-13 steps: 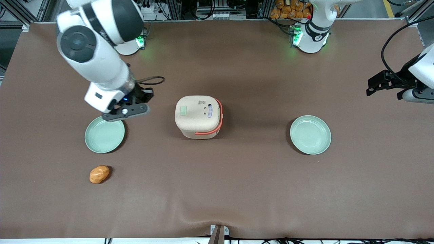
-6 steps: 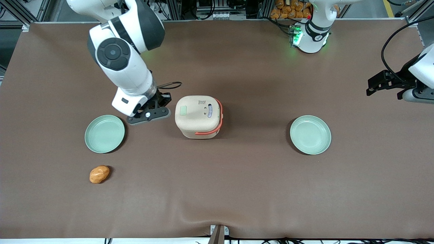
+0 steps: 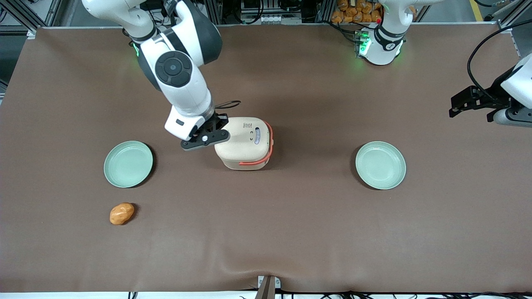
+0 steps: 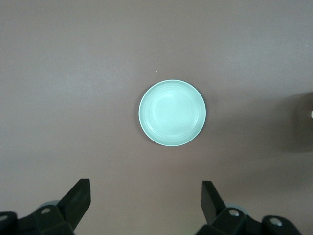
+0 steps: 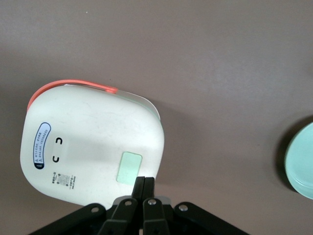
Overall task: Press rice cooker button with right arm
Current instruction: 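Lower the closed right gripper onto the green button and press down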
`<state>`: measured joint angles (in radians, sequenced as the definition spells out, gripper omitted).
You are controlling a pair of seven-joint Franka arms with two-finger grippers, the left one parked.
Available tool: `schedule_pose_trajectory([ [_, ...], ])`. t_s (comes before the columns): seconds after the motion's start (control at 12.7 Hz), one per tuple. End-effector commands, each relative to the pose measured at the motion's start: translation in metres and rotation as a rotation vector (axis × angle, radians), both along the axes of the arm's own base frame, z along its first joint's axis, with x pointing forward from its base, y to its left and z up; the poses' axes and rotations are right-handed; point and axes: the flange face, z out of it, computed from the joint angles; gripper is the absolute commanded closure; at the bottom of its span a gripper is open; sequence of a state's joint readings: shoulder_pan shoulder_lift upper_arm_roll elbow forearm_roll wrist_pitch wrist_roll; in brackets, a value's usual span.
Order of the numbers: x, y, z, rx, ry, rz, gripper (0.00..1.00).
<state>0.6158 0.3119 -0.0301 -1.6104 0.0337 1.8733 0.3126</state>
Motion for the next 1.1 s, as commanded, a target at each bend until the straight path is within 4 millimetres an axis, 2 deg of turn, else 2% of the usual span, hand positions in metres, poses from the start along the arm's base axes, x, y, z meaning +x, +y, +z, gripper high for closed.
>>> schedule_pose_trajectory([
  [0.0,-0.008,0.002,-0.016,0.002,-0.011,-0.018,1.0],
  [0.24,-0.011,0.017,-0.037,-0.013,-0.013,-0.014,1.0],
  [0.55,-0.016,0.015,-0.059,-0.025,-0.007,-0.009,1.0],
  [0.79,-0.025,0.02,-0.07,-0.032,0.0,0.007,1.0],
  [1.02,-0.026,0.02,-0.071,-0.035,0.004,0.007,1.0],
])
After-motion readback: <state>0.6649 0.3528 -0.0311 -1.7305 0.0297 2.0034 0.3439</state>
